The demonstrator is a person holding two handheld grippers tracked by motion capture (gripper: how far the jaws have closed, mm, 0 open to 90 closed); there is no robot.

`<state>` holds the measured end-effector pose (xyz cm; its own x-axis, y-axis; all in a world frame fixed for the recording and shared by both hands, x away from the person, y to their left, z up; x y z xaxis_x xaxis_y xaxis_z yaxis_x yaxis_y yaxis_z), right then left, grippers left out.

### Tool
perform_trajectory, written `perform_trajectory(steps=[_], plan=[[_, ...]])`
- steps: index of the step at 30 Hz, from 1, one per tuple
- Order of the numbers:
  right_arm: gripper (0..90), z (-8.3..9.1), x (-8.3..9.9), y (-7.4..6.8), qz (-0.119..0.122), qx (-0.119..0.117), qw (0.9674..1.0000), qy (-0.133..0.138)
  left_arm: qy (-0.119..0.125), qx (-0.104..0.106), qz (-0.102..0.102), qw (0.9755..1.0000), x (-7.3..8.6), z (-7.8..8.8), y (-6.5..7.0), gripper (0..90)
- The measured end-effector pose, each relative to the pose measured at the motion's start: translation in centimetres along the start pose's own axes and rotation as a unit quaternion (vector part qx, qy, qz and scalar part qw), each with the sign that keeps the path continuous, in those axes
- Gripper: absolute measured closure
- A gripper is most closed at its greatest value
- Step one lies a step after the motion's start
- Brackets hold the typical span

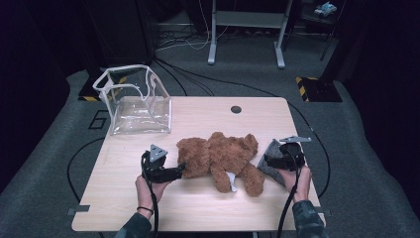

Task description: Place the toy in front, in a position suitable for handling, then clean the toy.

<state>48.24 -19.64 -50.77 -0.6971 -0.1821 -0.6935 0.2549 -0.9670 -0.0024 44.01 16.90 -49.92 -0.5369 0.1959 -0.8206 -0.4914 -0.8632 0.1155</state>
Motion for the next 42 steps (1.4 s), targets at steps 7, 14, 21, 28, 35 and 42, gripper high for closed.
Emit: perform_trajectory(steps=[7, 14, 21, 28, 35, 42], plan=[[18.8, -2.0, 1.7, 2.1, -0.033, 0.022, 0.9989, -0.025, -0.033, -0.013, -0.002, 0.9994, 2.8, -0.3, -1.5, 14.0], [19.1, -4.3, 4.2, 2.5, -0.039, 0.049, 0.9958, -0.067, -0.049, -0.034, 0.014, 0.9981, 5.7, -0.7, -2.9, 12.7], [24.7, -4.9, 4.9, 2.7, -0.027, 0.063, 0.9947, -0.078, -0.058, -0.043, 0.023, 0.9971, 7.3, -1.0, -3.8, 12.8], [57.8, -4.6, 4.9, 2.7, -0.031, 0.053, 0.9962, -0.062, -0.058, -0.059, 0.017, 0.9964, 8.2, -0.9, -4.4, 10.2], [74.3, -4.4, 5.0, 2.7, -0.046, 0.047, 0.9968, -0.045, -0.061, -0.073, 0.013, 0.9954, 9.5, -1.3, -4.9, 6.2], [77.7, -4.0, 4.8, 2.7, -0.050, 0.044, 0.9969, -0.043, -0.072, -0.072, 0.016, 0.9947, 9.6, -1.6, -5.3, 3.8]])
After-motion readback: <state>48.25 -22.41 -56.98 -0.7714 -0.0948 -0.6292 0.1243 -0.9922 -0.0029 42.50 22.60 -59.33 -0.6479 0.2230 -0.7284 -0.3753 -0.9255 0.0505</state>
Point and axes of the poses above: each handheld gripper's, and its own axes: z roughly backward along the jaws, x roughly out of its underside, y roughly to its right, the point moved 9 cm from there along -z, roughly forward along the jaws, and after that the axes turned 4 degrees about x, right-handed, at the moved point
